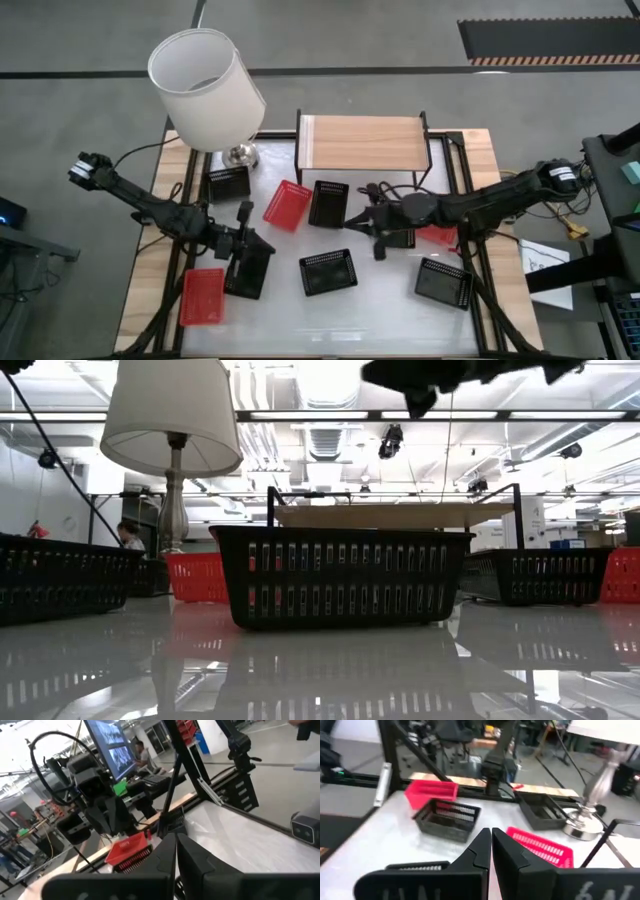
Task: Stack baskets on shelf by color
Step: Put the black bin on the shelf
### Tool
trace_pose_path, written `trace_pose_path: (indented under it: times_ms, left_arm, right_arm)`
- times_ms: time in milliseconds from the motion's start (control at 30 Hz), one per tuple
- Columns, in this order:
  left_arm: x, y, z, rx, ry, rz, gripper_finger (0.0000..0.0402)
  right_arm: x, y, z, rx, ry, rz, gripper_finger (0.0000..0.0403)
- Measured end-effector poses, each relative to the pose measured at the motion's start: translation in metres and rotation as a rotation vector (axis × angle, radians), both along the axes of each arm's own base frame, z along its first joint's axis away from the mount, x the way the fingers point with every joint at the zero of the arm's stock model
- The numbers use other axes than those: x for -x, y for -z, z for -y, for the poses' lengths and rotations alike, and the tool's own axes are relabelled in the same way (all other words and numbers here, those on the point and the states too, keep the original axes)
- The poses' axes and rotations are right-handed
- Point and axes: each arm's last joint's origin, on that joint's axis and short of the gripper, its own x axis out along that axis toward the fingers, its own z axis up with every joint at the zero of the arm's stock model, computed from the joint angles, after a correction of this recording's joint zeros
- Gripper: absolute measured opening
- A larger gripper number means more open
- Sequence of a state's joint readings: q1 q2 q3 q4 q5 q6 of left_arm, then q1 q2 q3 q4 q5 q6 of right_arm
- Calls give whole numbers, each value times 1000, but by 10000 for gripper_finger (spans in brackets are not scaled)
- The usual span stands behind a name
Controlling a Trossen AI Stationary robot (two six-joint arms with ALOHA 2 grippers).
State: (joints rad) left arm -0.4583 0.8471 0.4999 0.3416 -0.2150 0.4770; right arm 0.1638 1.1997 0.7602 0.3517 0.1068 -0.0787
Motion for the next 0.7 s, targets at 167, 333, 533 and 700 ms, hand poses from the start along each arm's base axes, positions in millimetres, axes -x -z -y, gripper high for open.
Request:
trace_pose_path:
  times_ms: [167,333,533,700]
  left_arm:
    - [3,-4,-1,12,-1,24,0]
    - [5,-7,-4,19,-43,38,0]
    - [5,-7,-7,14,-134,41,0]
    - [7,-9,-9,-6,-178,53,0]
  right_arm:
    - [-19,5,-1,1,71,-156,9]
    - [-37,7,-2,18,152,-289,9]
    - [-68,6,-6,52,177,-378,40]
    - [-94,6,-9,97,174,-457,92]
